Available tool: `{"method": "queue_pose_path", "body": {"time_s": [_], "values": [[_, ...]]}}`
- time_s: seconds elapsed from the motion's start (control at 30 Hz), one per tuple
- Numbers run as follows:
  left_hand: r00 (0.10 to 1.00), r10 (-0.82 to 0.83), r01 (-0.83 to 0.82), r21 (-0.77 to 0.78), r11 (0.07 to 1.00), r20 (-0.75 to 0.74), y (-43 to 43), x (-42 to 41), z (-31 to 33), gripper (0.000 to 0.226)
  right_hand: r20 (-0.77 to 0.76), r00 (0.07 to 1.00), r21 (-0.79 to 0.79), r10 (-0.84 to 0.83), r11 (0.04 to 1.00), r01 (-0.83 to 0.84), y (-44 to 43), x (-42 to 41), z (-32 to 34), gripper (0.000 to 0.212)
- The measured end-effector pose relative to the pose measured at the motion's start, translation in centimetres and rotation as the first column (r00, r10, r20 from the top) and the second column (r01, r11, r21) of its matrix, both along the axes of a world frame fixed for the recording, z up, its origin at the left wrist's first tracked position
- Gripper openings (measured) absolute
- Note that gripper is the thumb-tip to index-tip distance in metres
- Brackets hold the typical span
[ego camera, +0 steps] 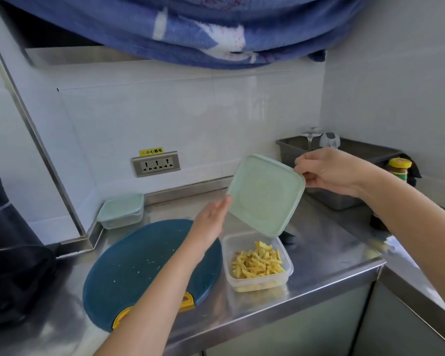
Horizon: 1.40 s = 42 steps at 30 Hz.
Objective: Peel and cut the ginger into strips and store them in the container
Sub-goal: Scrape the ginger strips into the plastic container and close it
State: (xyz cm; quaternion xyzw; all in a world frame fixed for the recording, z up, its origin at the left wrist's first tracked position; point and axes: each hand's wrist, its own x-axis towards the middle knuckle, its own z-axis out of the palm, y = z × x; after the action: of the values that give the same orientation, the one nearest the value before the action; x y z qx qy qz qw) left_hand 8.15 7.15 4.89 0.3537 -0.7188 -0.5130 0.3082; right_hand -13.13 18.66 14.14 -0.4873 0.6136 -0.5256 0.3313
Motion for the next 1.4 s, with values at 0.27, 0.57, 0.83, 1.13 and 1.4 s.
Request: {"method": "queue_pose_path", "body": {"time_s": [0.27,0.57,0.83,1.13,1.4], "values": [[0.973,-0.050,0.096,0.200,0.975,-0.227,0.8,0.2,0.3,0.022,0.224,0.974,0.093,-0.030,0.996,0.009,0.2,0.9,-3.6,0.015],[0.980,0.193,-0.197,0.089,0.976,0.046,2.9,-0.1,-4.2,0.022,-0.358,0.907,0.326,-0.221,0.881,0.343,-1.3,2.7,-13.2,0.020],[0.780,0.330,-0.032,-0.493,0.870,0.531,2.5,0.9,-4.6,0.030,-0.564,0.767,0.197,-0.306,0.852,0.485,-1.9,3.8,-13.9,0.025],[0.791,0.200,0.047,-0.383,0.922,0.578,1.3,0.0,-5.2,0.023,-0.743,0.650,0.295,-0.159,0.794,0.532,-3.6,5.0,-13.6,0.033],[0.768,0.035,0.172,-0.259,0.951,0.640,0.1,0.2,-4.0,0.023,-0.723,0.650,0.243,-0.236,0.793,0.559,-4.4,4.5,-15.0,0.029]]}}
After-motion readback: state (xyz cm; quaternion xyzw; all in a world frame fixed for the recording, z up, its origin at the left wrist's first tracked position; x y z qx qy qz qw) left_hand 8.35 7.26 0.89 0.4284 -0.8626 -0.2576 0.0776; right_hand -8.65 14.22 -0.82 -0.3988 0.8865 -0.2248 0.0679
